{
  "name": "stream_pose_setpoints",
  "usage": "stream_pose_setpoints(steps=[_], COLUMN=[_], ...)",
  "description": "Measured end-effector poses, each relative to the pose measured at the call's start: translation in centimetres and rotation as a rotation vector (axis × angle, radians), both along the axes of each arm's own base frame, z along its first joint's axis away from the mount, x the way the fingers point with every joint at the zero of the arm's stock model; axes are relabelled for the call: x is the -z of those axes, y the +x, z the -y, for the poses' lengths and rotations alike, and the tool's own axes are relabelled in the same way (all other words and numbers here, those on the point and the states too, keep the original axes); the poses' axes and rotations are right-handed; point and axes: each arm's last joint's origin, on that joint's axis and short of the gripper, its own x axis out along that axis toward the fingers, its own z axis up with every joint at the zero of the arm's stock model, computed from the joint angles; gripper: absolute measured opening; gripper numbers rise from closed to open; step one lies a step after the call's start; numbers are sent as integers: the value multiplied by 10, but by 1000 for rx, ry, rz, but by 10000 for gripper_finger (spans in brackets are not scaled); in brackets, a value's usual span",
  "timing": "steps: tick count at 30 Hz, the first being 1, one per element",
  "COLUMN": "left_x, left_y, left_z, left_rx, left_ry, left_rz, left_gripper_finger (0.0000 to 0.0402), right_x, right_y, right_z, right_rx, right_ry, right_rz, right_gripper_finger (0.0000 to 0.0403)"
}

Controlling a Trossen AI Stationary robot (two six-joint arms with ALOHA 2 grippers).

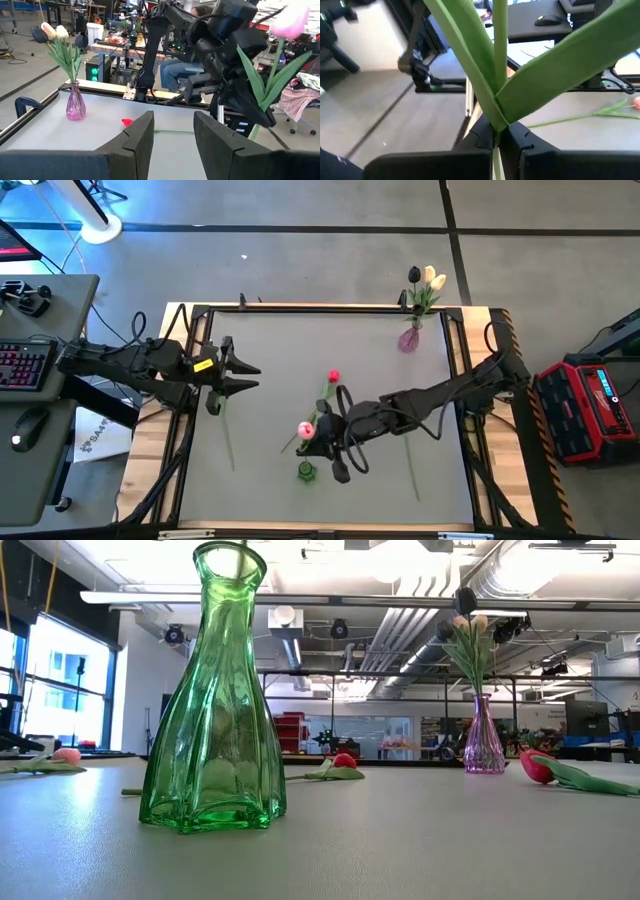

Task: Sort flowers into vase by color
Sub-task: Put the top pink flower into the green vase

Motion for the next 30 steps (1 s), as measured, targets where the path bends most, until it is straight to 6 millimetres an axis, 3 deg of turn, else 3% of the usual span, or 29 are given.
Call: stream_pose_setpoints(steps=[9, 23, 30], left_x=[0, 0, 0], left_y=[0, 0, 0], left_z=[0, 0, 0], left_rx=[0, 0, 0], left_ry=[0, 0, 0], left_rz=[0, 0, 0], left_gripper_finger=[129, 129, 129], right_x=[33, 57, 65], right_y=[15, 37, 39], right_z=[-6, 2, -4], right_rx=[-48, -40, -52], right_ry=[-84, -19, -23], right_rz=[-67, -74, -89], right_gripper_finger=[0, 0, 0])
